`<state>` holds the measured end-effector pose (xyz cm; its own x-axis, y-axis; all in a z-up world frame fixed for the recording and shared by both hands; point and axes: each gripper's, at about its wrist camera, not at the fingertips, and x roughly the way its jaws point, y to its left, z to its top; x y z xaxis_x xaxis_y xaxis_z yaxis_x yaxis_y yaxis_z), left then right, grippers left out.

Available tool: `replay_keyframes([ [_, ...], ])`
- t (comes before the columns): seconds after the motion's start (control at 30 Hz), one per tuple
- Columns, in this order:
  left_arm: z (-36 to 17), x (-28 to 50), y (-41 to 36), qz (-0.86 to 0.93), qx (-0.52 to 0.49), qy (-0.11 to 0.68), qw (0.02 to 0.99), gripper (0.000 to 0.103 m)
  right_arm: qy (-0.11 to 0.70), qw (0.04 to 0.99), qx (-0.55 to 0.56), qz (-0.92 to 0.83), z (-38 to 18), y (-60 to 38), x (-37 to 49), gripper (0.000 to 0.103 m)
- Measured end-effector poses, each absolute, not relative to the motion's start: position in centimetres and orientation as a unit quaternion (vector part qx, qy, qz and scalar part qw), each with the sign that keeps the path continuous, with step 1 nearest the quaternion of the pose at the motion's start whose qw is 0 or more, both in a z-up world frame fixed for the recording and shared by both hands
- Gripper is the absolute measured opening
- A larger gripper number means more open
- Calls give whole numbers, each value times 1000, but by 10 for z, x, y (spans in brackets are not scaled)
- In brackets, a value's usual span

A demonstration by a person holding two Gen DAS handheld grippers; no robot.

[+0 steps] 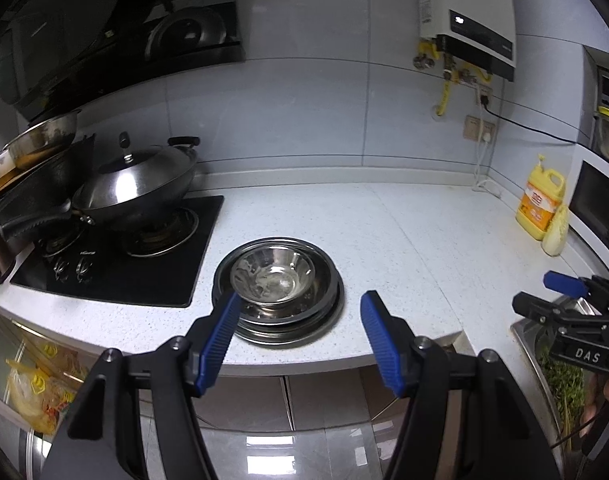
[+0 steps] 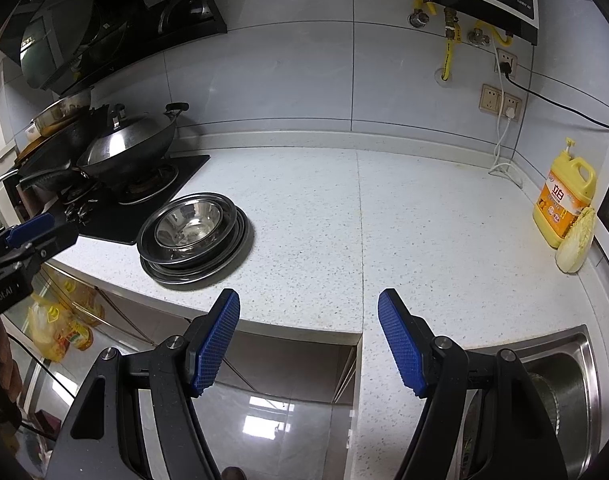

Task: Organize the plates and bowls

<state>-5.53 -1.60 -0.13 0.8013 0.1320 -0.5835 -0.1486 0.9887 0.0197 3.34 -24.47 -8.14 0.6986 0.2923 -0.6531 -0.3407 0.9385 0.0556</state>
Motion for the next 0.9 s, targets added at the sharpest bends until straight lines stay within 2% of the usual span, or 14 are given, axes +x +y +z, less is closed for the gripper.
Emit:
replay_keyframes([
  [0.9,-8,-56,-21,49,-21,320,946,61,352,918,-41,175,-85,-245,33,67],
])
